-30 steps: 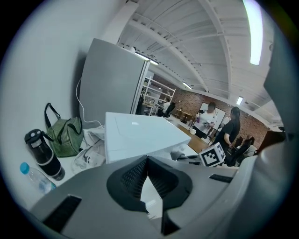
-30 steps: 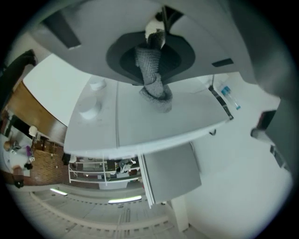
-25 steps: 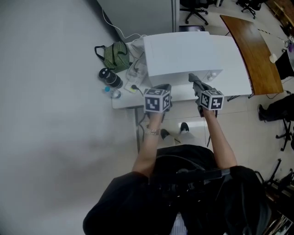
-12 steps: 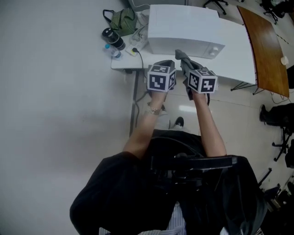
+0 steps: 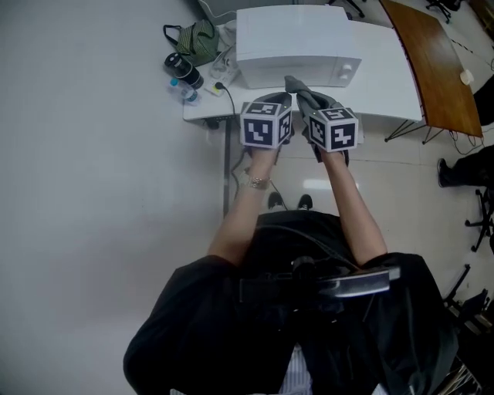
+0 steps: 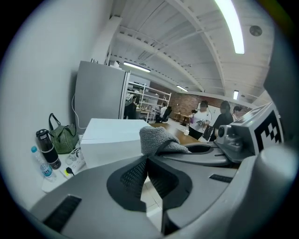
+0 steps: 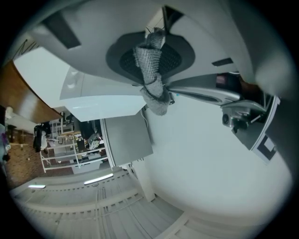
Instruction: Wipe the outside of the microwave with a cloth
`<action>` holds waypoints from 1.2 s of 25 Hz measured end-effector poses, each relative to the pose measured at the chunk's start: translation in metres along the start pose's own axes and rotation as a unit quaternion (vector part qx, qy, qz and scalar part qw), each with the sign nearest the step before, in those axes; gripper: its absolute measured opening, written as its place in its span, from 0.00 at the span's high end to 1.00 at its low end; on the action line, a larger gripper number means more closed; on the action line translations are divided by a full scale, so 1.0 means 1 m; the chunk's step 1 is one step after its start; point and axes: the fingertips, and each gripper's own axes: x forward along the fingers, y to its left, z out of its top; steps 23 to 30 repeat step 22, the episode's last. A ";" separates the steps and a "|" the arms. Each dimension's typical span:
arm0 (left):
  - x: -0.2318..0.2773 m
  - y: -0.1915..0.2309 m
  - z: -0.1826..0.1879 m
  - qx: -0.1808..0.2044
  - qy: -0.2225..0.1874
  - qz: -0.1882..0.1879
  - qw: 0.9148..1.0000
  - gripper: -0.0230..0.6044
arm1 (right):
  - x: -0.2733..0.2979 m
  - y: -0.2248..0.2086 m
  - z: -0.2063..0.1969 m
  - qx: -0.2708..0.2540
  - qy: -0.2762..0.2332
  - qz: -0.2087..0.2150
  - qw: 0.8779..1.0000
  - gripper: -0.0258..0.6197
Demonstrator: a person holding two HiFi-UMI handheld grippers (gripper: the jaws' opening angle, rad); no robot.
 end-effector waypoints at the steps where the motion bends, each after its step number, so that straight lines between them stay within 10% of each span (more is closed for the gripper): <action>1: -0.002 -0.002 0.004 0.001 -0.005 -0.003 1.000 0.99 | -0.003 -0.001 0.003 -0.001 -0.004 -0.003 1.000 0.91; 30: -0.020 0.011 0.000 -0.013 -0.011 -0.010 1.000 0.99 | -0.005 0.030 -0.008 -0.003 0.012 0.012 1.000 0.91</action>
